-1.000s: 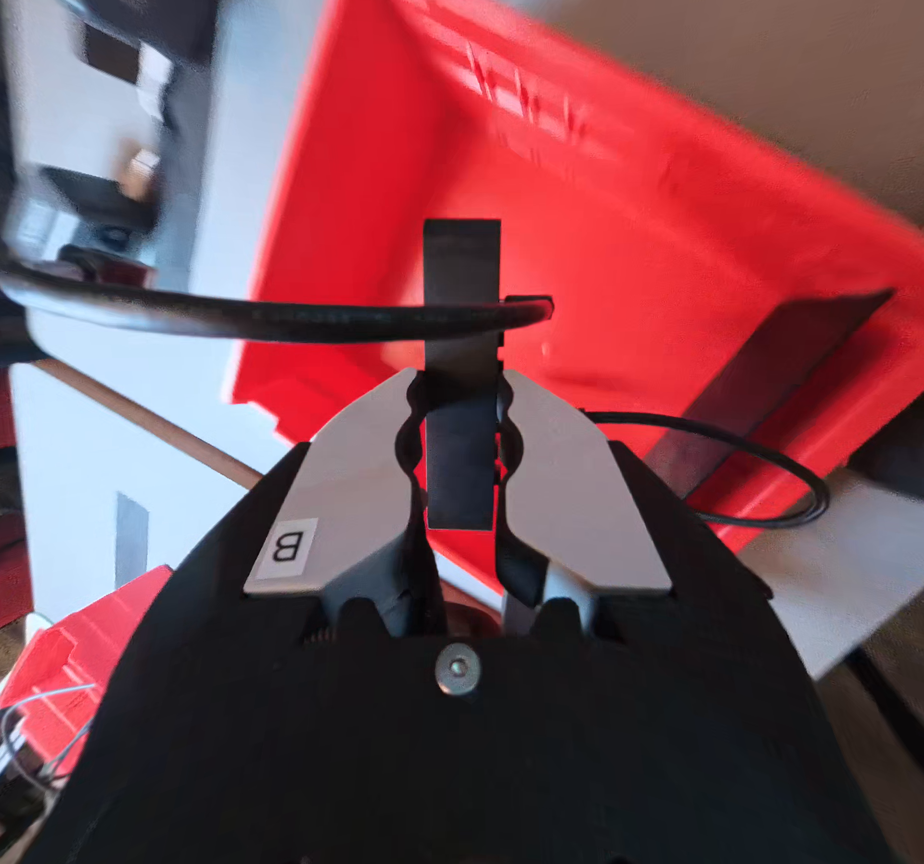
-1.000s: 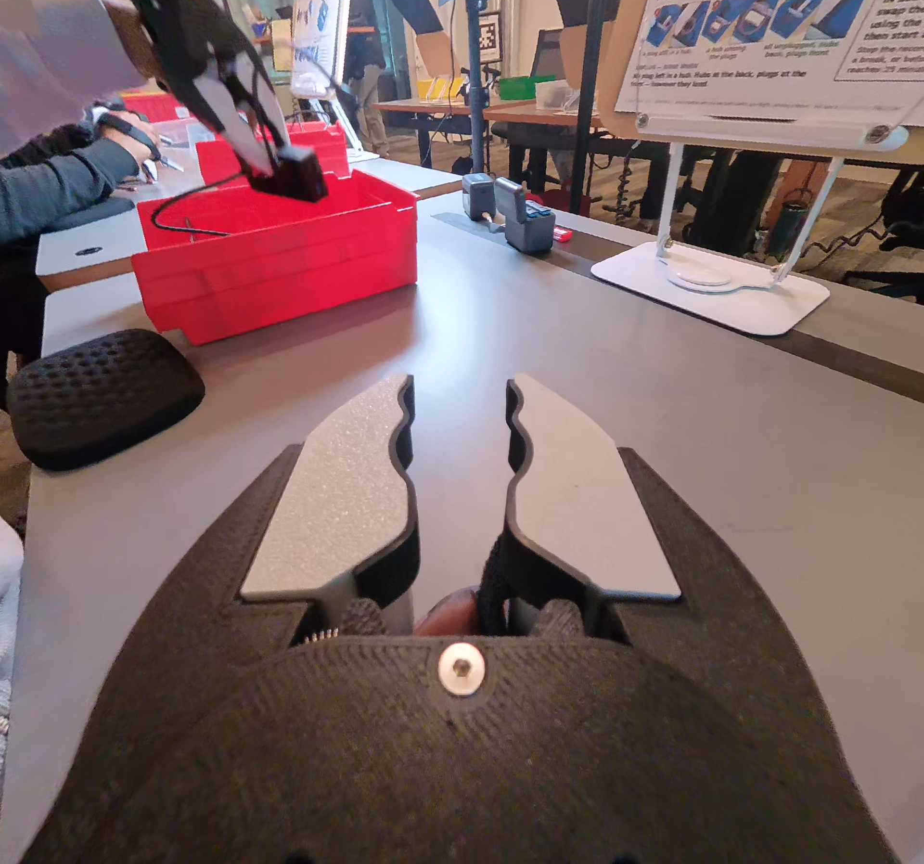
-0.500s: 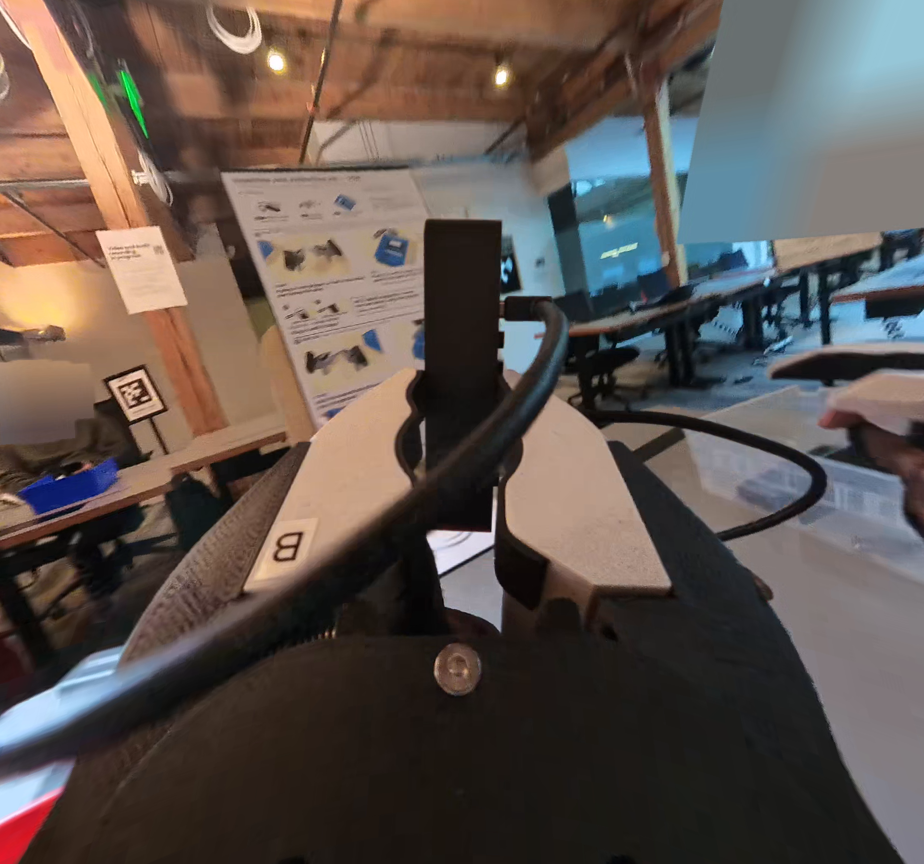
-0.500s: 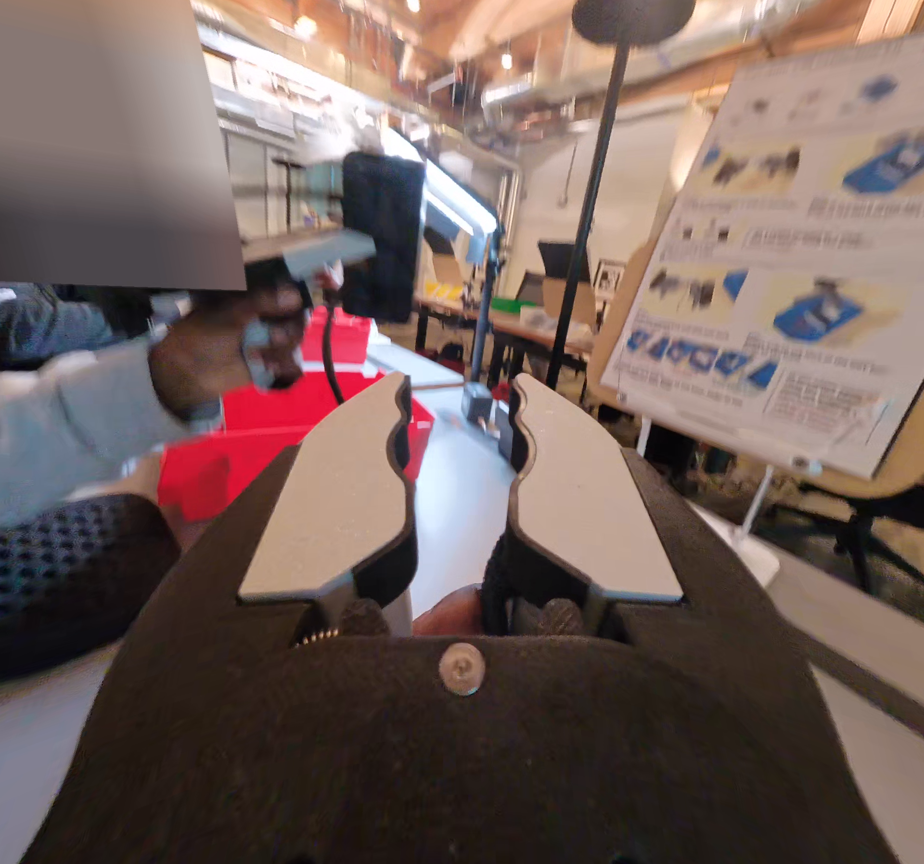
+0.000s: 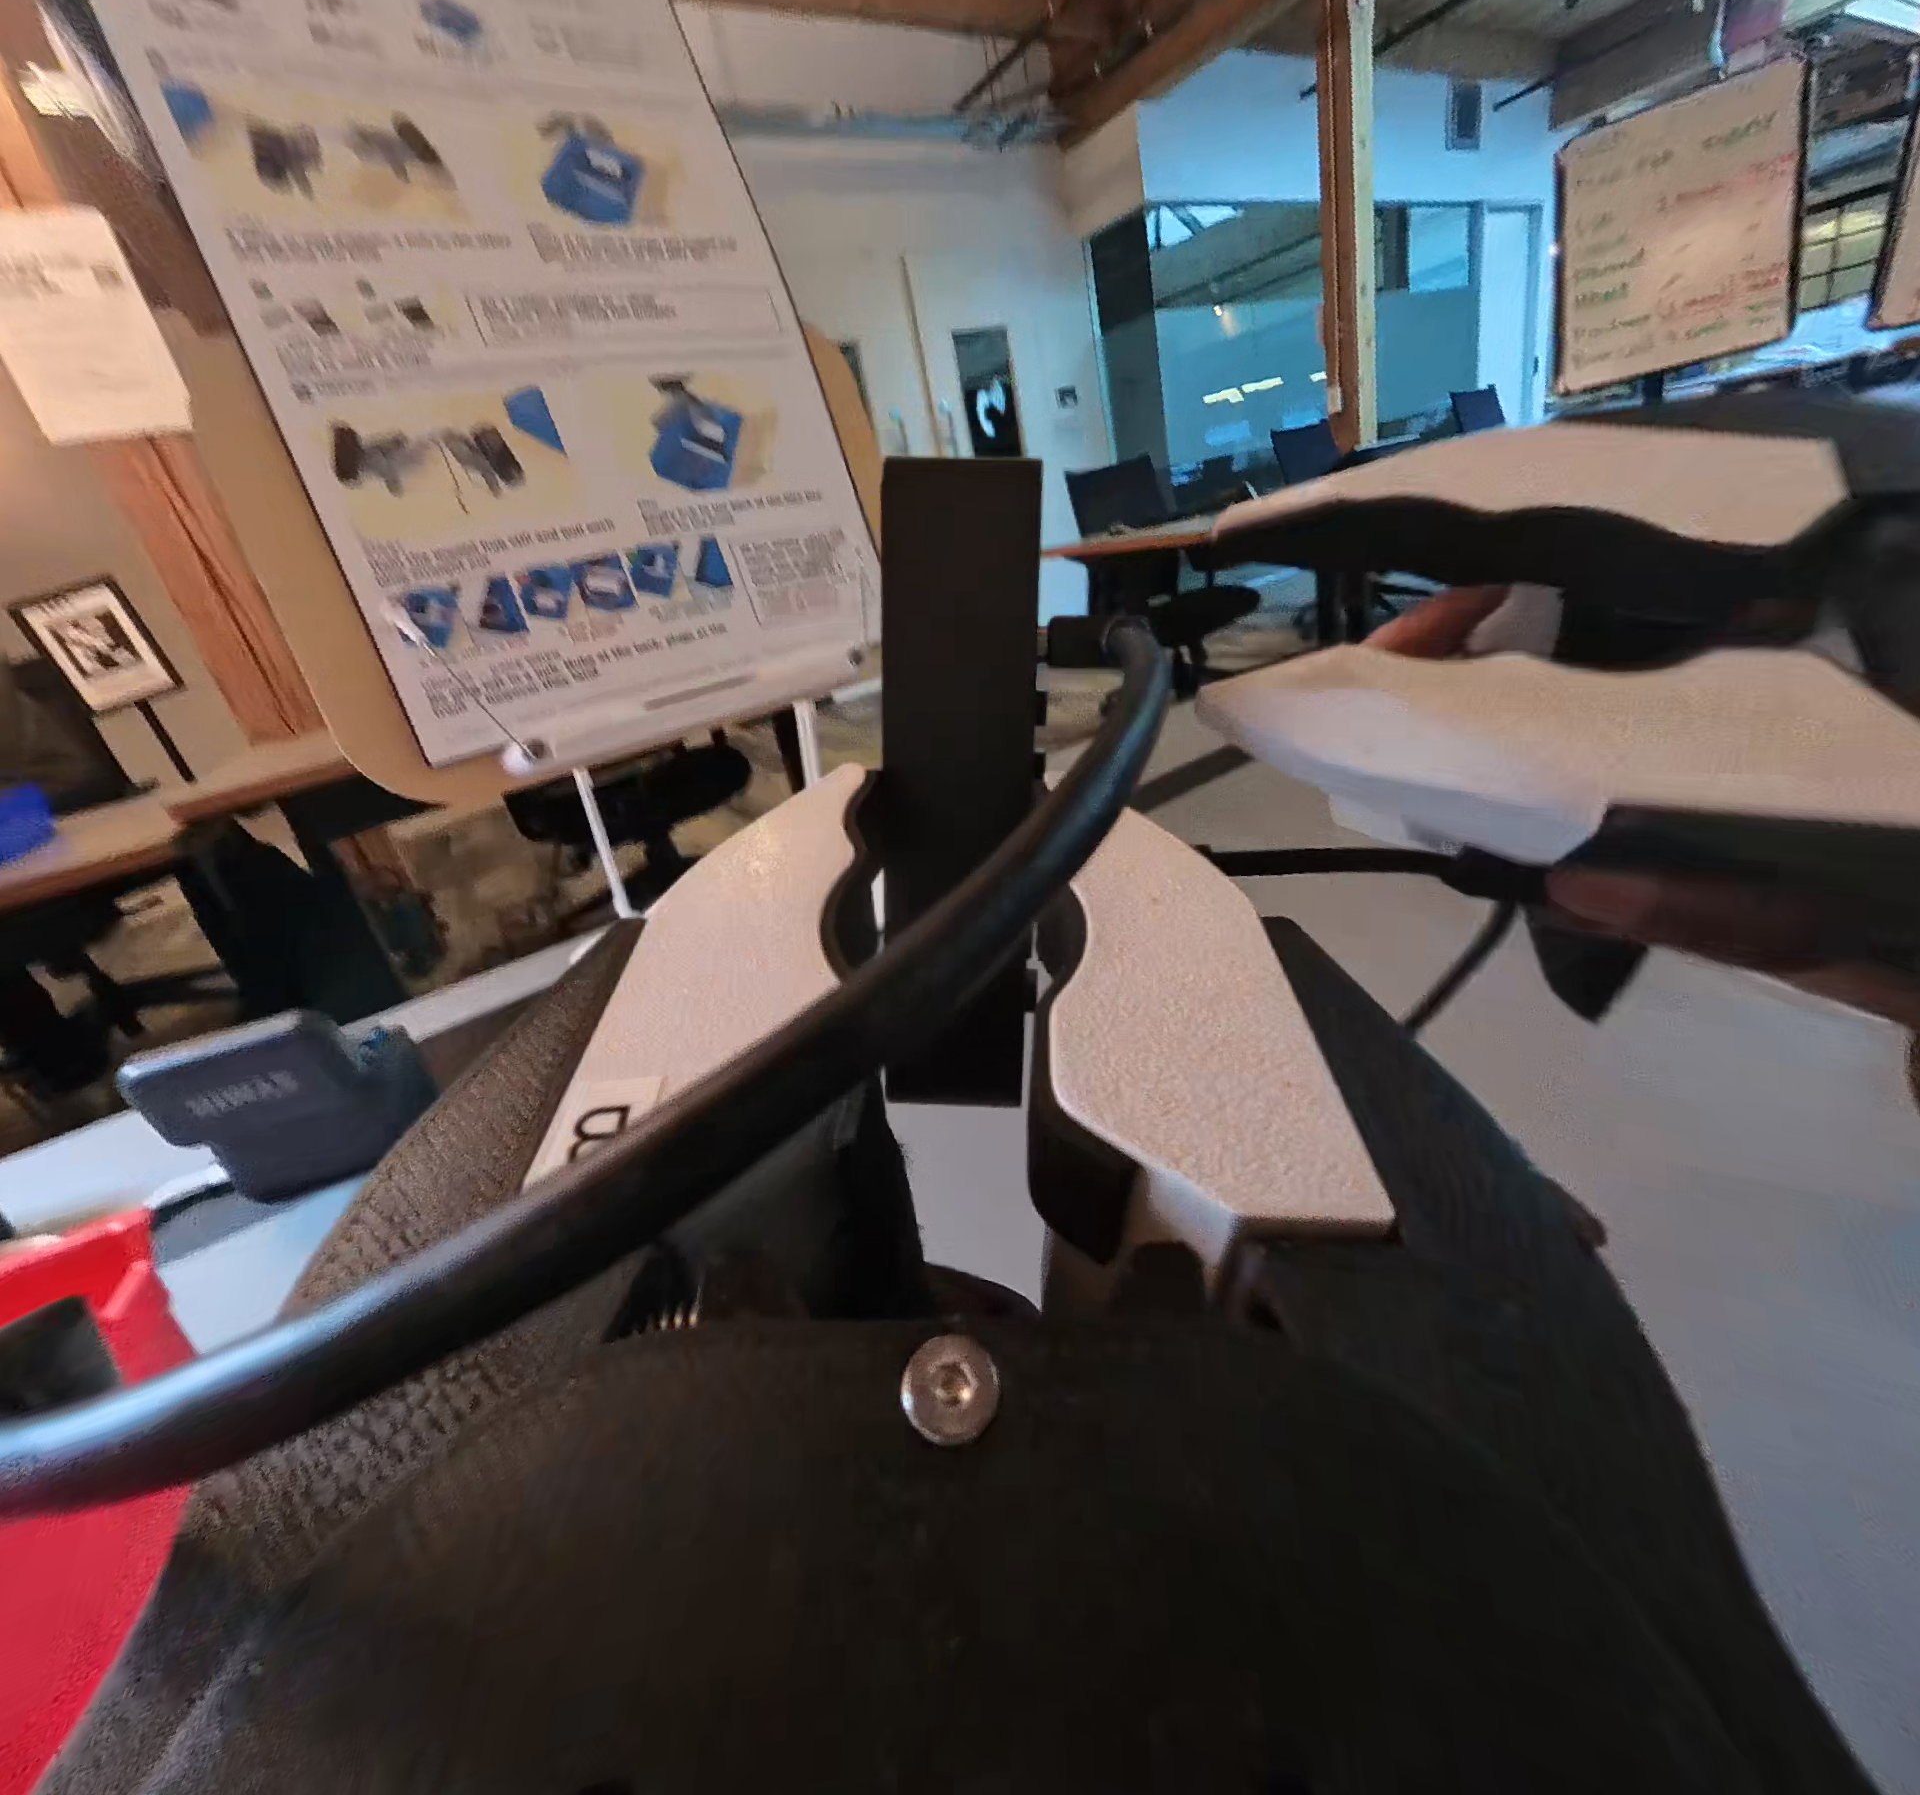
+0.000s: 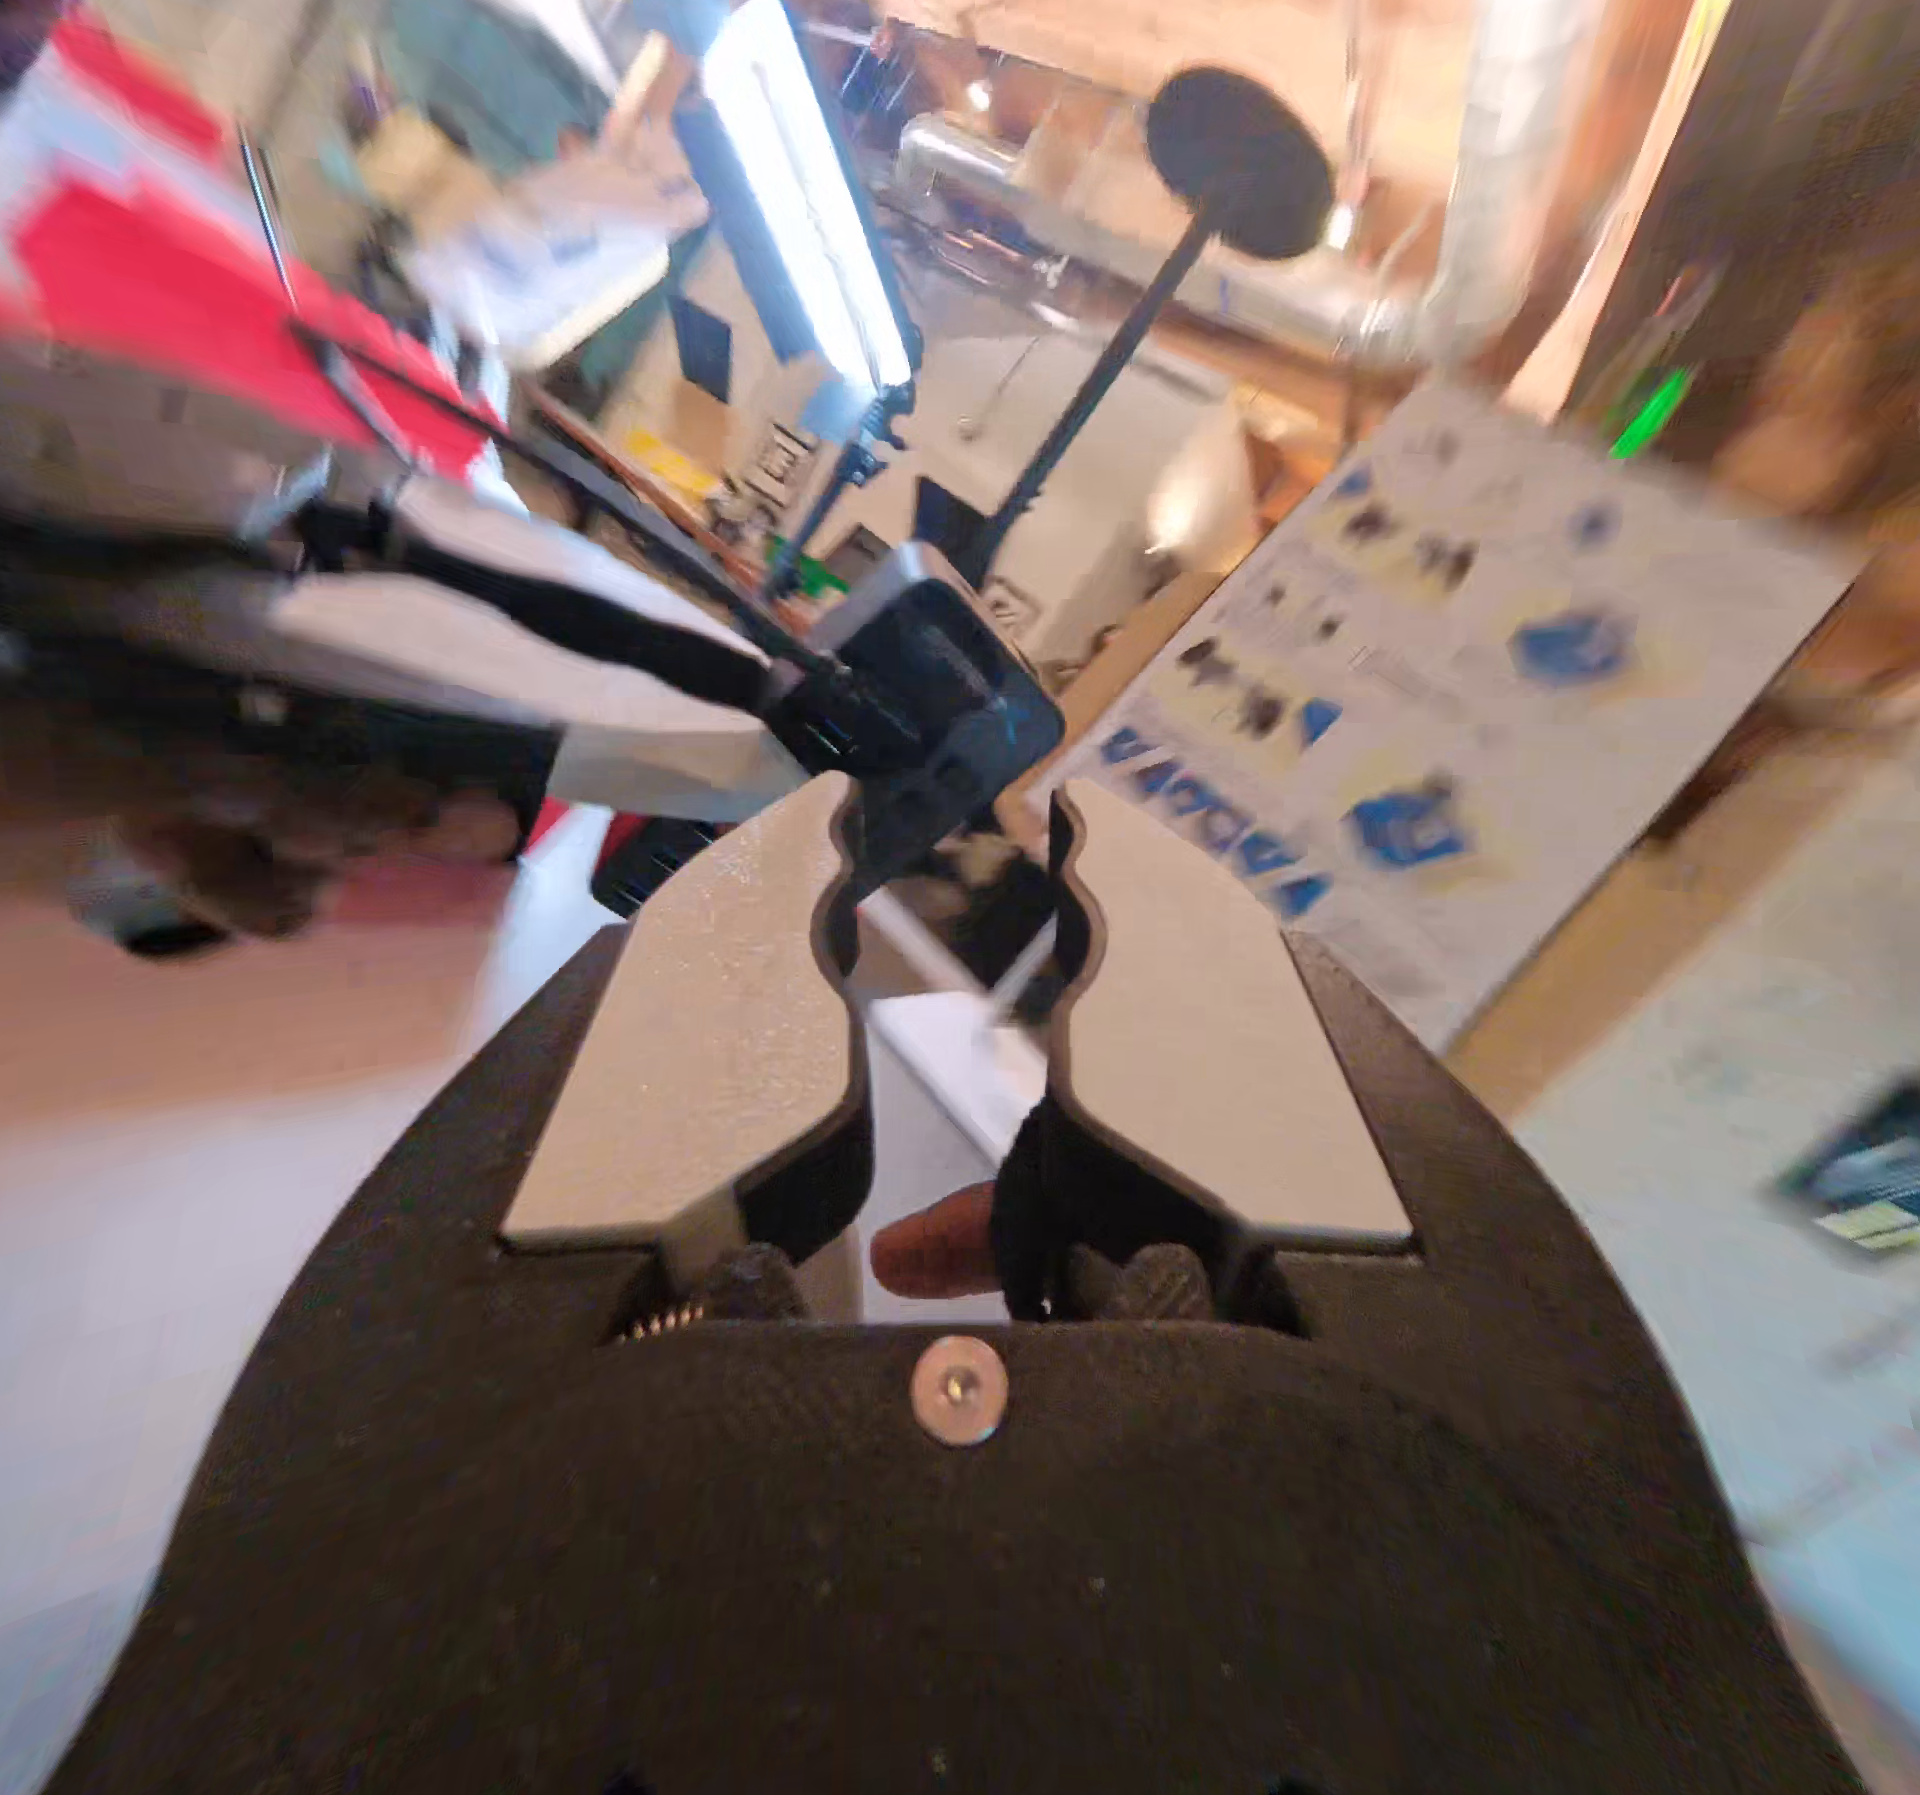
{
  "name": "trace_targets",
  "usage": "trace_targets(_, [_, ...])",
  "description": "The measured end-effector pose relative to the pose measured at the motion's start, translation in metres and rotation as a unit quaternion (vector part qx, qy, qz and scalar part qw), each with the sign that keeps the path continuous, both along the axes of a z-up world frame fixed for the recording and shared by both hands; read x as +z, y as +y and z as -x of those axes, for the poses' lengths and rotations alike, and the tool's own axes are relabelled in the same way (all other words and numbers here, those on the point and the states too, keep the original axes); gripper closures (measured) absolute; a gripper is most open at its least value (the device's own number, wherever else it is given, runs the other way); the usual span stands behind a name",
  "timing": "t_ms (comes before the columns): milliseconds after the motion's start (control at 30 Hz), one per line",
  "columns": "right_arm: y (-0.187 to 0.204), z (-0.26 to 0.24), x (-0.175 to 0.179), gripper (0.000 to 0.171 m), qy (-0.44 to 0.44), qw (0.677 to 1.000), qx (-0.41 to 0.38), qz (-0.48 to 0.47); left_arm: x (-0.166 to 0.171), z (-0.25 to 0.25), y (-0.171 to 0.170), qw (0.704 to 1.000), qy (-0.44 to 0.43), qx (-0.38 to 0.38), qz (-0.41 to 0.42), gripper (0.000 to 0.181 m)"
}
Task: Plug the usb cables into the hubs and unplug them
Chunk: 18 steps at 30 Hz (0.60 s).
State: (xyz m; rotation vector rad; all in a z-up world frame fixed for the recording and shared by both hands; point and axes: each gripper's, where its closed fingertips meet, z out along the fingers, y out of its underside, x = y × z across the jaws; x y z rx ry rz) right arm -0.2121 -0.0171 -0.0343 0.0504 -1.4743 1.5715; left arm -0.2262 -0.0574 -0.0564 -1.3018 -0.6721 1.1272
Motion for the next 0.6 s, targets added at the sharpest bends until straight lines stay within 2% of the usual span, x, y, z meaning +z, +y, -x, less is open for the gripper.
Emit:
trace_targets(33, [-0.002, -0.002, -0.003, 0.139, 0.057, 0.997, -0.031, -0.034, -0.006, 0.002, 0.001, 1.000, -0.016, -0.004, 0.003, 0.155])
trace_targets(100, [-0.011, -0.003, -0.014, 0.142, 0.116, 0.987, -0.067, -0.090, -0.014, 0.003, 0.004, 0.999, -0.036, -0.011, 0.003, 0.156])
trace_targets(200, [-0.014, -0.001, -0.021, 0.142, 0.137, 0.980, -0.086, -0.114, -0.020, 0.003, 0.009, 0.998, -0.052, -0.020, 0.014, 0.156])
trace_targets(300, [-0.013, 0.001, -0.023, 0.143, 0.140, 0.978, -0.088, -0.126, -0.021, 0.001, 0.013, 0.998, -0.050, -0.033, 0.024, 0.155])
trace_targets(467, [-0.009, 0.002, -0.028, 0.162, 0.148, 0.973, -0.088, -0.156, -0.028, 0.000, 0.020, 0.995, -0.059, -0.057, 0.055, 0.155])
trace_targets(600, [-0.008, 0.000, -0.033, 0.163, 0.144, 0.971, -0.076, -0.177, -0.029, -0.002, 0.026, 0.993, -0.058, -0.085, 0.058, 0.153])
